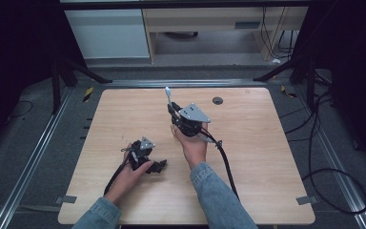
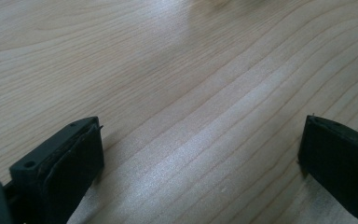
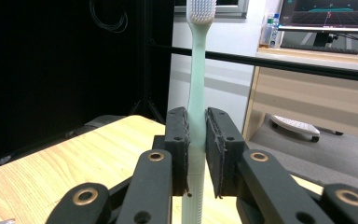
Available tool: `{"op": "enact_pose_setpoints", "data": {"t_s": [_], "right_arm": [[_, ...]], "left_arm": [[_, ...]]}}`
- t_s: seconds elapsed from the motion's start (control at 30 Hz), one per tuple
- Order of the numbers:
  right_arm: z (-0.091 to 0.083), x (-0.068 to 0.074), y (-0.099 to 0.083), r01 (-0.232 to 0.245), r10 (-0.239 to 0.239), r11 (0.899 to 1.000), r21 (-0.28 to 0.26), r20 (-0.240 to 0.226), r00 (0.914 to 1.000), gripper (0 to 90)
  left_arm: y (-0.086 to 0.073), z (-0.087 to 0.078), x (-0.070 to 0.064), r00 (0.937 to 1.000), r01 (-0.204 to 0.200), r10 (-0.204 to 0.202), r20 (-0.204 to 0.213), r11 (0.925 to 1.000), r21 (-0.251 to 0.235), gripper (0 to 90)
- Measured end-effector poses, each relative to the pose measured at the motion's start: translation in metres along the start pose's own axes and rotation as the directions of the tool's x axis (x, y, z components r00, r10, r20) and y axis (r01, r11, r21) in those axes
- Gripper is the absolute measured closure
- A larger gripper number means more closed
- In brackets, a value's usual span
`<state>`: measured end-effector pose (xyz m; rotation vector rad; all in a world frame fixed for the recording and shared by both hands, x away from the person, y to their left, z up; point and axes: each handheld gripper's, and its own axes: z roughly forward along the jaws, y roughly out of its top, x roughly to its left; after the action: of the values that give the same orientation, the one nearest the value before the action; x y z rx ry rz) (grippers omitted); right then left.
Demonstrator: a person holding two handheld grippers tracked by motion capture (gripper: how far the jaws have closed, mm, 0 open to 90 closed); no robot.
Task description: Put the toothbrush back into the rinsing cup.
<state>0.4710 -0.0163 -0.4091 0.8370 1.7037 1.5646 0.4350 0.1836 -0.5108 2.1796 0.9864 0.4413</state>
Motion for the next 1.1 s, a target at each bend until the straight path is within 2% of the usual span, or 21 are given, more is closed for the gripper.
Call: {"op": "enact_pose_setpoints", "data": {"t_s": [1.1], "right_arm": [[0.003, -0.001, -0.027, -0.032, 0.032, 0.999, 0.041, 0.002, 0.9995, 79.3]], "left_arm": [[0.000, 0.000, 0.000, 1.0000, -0.002, 0.002, 0.003, 1.0000, 0.005, 0.0]]}}
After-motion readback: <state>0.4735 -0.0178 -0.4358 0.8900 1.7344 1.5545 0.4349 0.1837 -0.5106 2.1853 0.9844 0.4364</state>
